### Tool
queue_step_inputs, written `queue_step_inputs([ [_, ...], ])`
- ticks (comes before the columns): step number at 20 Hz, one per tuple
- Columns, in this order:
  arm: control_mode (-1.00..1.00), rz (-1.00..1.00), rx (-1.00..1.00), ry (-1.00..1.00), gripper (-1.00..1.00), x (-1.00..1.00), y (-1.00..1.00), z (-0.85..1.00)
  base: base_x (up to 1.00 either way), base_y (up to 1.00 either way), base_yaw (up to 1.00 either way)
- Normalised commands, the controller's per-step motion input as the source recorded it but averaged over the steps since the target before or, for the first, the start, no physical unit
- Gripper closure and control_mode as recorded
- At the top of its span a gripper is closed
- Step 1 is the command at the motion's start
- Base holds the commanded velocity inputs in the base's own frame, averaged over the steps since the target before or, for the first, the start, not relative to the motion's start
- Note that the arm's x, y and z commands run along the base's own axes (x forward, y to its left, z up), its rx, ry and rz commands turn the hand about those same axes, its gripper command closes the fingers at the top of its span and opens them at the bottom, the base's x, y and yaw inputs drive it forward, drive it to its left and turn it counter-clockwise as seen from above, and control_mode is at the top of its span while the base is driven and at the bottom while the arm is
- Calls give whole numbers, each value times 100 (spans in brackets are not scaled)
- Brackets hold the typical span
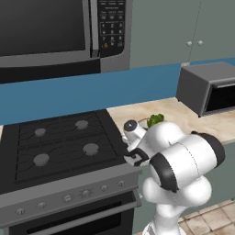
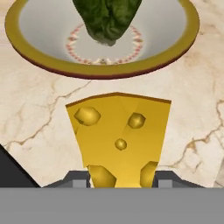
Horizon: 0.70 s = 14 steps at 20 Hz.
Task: Pick the cheese from the fridge and the cheese grater from the cabinet and place them next to the salad bowl.
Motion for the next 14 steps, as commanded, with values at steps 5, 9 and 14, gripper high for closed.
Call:
queue_step_inputs([
  [5, -100, -1, -3, 0, 100, 28, 0, -23, 0, 0, 0],
  [9, -100, 0, -2, 0, 100, 20, 0, -28, 0, 0, 0],
  [14, -100, 0, 0, 0, -100, 0, 0, -27, 0, 0, 0],
])
